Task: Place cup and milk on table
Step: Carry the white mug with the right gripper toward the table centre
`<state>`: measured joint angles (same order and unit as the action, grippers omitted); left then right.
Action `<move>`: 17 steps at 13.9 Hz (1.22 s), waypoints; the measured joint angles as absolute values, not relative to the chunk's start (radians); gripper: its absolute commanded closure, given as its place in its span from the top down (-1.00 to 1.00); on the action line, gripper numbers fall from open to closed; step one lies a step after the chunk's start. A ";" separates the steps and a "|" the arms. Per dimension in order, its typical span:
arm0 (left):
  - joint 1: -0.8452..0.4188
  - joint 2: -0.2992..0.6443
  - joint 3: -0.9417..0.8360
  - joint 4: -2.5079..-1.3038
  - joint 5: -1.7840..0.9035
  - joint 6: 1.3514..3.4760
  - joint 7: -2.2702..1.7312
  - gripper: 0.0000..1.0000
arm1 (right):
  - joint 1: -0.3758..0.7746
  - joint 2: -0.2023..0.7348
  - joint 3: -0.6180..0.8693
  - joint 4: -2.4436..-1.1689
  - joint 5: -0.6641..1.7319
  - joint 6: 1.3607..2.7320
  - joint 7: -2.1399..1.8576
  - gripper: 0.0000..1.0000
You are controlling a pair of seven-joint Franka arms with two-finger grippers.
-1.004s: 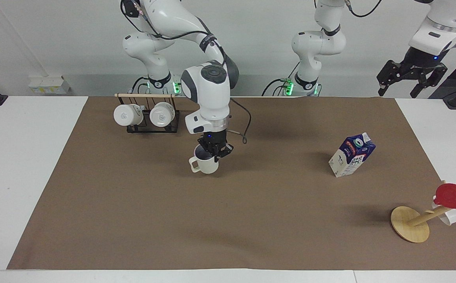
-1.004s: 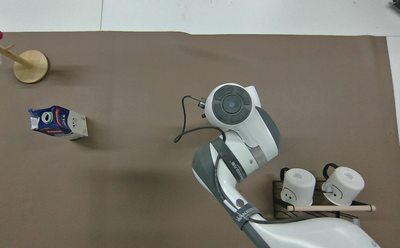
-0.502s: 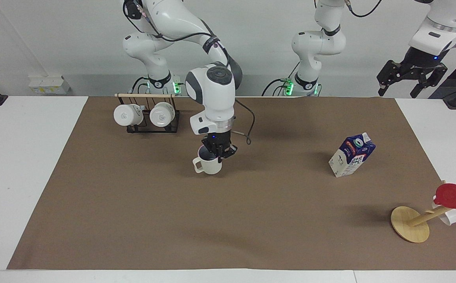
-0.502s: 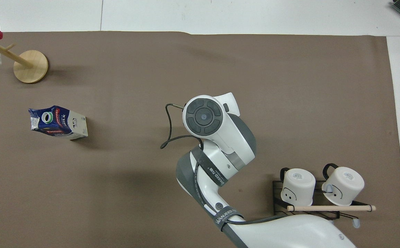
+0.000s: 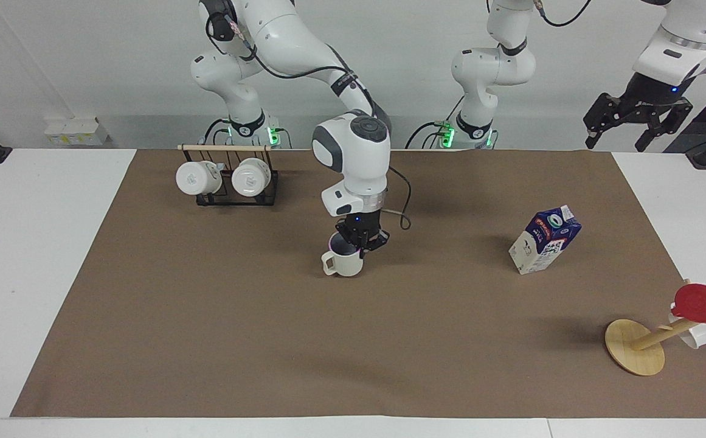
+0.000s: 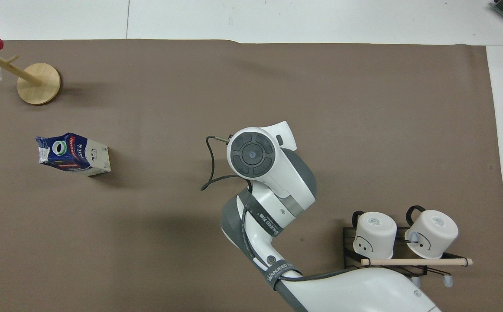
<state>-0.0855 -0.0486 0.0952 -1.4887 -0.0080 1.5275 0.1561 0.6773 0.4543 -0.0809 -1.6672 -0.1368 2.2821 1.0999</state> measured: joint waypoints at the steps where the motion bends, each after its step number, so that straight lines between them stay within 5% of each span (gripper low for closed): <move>1: -0.086 -0.049 0.095 -1.489 -0.008 1.528 0.156 1.00 | 0.678 0.454 -0.081 -1.672 -0.137 2.292 1.100 -1.00; 6: -0.086 -0.049 0.095 -1.489 -0.008 1.540 0.156 1.00 | 0.679 0.453 -0.081 -1.683 -0.137 2.300 1.100 -1.00; 7: -0.086 -0.049 0.095 -1.489 -0.008 1.544 0.156 1.00 | 0.679 0.453 -0.081 -1.683 -0.137 2.300 1.100 -0.15; 8: -0.086 -0.049 0.095 -1.489 -0.008 1.549 0.156 1.00 | 0.679 0.453 -0.081 -1.683 -0.137 2.300 1.100 0.99; 17: -0.086 -0.008 0.095 -1.489 -0.008 1.621 0.156 1.00 | 0.668 0.396 -0.087 -1.682 -0.141 2.284 1.031 1.00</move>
